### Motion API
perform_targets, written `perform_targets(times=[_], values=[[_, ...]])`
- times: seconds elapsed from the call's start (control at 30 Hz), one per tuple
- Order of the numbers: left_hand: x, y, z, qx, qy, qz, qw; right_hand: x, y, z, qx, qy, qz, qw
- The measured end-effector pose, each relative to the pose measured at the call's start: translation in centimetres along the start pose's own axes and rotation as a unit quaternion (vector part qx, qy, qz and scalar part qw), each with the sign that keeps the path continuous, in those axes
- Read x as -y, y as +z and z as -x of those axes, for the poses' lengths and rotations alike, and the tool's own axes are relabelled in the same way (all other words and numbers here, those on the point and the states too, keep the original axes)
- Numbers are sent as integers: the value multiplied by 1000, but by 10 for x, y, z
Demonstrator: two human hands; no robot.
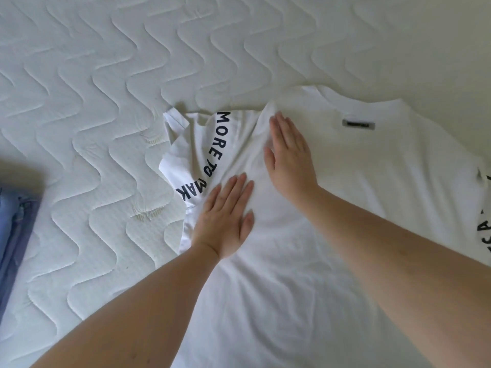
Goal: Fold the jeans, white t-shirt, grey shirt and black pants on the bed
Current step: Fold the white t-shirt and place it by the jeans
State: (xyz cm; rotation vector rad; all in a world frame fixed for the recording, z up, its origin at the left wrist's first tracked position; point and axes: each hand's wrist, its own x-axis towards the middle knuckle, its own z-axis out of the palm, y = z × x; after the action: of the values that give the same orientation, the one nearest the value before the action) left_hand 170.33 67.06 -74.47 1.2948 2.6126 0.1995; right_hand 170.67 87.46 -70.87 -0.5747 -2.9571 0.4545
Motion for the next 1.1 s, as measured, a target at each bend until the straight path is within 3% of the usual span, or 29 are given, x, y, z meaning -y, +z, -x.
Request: perform_targets(times=[0.33,0.47,0.57,0.7,0.9,1.1], values=[[-8,-11,-2,14,-7,8,1000,-19,37,-11,-32,46,66,996],[2,-48,-21,-62,9,136,989,-21,38,-11,-28,44,68,996],[25,-82,-64,-167,-93,121,974,-21,39,-12,-24,39,75,996],[58,-102,-113,-40,-282,72,956,-22,39,-13,-21,45,83,995],[92,-104,-115,-21,-295,209,932,-23,42,-13,-22,39,90,995],[127,-118,-75,-92,-302,197,928,-22,41,-12,-19,39,94,995]])
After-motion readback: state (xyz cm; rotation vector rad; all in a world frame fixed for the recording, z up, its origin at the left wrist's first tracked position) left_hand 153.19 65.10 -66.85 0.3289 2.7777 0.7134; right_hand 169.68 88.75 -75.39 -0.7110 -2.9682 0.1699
